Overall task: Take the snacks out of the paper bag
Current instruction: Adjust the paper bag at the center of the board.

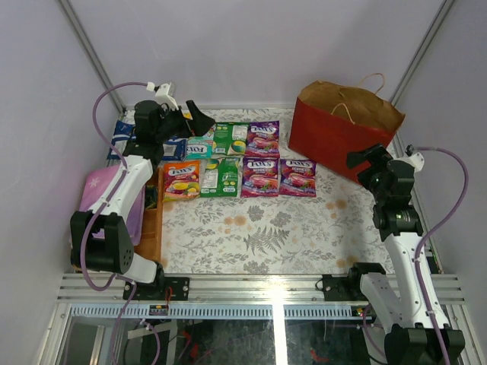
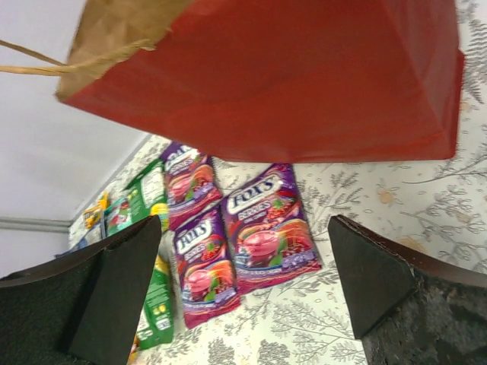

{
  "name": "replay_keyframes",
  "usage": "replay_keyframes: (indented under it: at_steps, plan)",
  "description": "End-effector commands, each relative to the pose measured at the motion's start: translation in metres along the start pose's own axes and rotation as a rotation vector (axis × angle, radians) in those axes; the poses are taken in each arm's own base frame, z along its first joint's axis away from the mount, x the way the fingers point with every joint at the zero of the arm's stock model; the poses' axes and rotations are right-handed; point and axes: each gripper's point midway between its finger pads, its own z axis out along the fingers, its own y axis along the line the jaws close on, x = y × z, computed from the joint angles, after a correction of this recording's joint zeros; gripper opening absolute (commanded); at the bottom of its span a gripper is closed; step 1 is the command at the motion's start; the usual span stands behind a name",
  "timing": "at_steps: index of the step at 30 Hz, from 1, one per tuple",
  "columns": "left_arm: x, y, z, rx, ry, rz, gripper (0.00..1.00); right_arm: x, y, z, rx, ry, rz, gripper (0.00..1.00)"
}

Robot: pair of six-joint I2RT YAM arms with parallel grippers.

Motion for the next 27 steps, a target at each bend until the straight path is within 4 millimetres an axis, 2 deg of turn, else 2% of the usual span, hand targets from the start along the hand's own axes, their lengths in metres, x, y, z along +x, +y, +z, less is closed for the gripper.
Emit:
replay_keyframes:
  at_steps: [1,4,9,12,15,19,27]
  plan:
    - [-0.008,-0.001,0.003,0.025,-0.022,0.016,1.0,-0.007,-0.014,0.007,0.057,-0.056,-0.046,0.99]
    - [-0.008,-0.001,0.003,0.025,-0.019,0.018,1.0,0.011,-0.027,0.019,0.079,-0.013,-0.036,0.99]
    - [-0.007,-0.002,0.002,0.027,-0.013,0.027,1.0,0.056,-0.075,0.043,0.173,0.111,0.019,0.98]
    - [-0.006,-0.001,0.002,0.027,-0.01,0.027,1.0,0.072,-0.102,0.049,0.204,0.149,0.08,0.93]
    - [-0.005,-0.001,0.004,0.035,-0.003,0.026,1.0,0.08,-0.127,0.055,0.239,0.17,0.122,0.89]
    - [-0.004,-0.002,0.005,0.047,-0.001,0.021,1.0,0.08,-0.152,0.067,0.3,0.164,0.143,0.86]
    - [-0.006,-0.002,0.002,0.047,-0.005,0.029,0.99,0.069,-0.162,0.104,0.319,0.158,0.134,0.83]
